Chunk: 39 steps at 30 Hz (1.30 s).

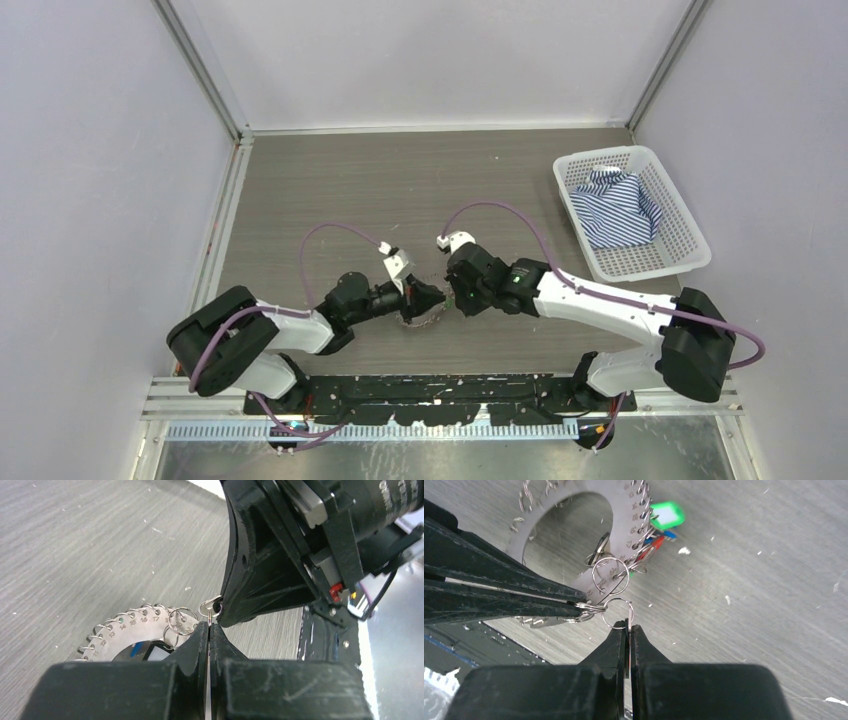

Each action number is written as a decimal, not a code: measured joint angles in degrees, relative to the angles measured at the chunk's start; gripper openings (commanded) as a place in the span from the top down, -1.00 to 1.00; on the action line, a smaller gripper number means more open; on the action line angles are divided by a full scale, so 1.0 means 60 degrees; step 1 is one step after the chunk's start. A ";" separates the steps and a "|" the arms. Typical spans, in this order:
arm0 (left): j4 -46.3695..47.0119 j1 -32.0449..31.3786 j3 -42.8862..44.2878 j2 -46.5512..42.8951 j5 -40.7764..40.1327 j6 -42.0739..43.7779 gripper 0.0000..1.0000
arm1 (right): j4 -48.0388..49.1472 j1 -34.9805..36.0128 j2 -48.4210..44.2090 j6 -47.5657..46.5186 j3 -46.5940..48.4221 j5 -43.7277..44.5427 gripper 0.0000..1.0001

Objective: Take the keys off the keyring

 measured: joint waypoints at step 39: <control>-0.1395 -0.1184 0.0750 0.1523 0.0452 0.1647 0.69 | 0.0987 0.0721 -0.0018 0.1708 -0.2193 -0.0295 0.98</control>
